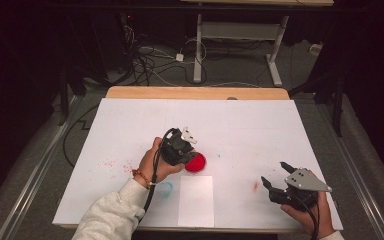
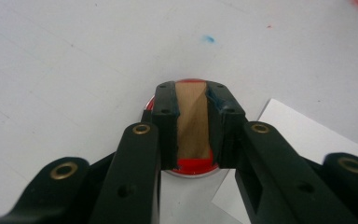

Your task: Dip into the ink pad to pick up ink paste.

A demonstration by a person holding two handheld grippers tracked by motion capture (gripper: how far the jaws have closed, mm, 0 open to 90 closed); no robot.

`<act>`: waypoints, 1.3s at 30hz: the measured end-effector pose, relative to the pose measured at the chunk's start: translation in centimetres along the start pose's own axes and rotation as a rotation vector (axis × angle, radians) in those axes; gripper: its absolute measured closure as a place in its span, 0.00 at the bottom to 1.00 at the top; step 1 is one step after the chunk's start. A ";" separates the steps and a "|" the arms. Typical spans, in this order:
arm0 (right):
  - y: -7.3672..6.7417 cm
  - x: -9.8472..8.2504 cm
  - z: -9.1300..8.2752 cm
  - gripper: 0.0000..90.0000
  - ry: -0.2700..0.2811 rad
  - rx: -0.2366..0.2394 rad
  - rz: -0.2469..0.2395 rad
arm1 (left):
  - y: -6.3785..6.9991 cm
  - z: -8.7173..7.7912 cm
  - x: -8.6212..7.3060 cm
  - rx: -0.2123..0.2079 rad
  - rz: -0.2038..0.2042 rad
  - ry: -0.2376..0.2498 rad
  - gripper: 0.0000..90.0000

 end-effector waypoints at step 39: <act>-0.1 -0.2 0.1 0.27 -0.008 0.016 -0.009 | 0.5 2.8 -0.5 -0.037 0.032 -0.089 0.81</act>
Point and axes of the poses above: each handheld gripper's, and its own axes: z roughly forward along the jaws, x roughly out of its top, y roughly to its right, the point moved 2 cm from there along z, roughly forward along the jaws, and after that the axes turned 4 degrees about -y, right-handed, at the moved point
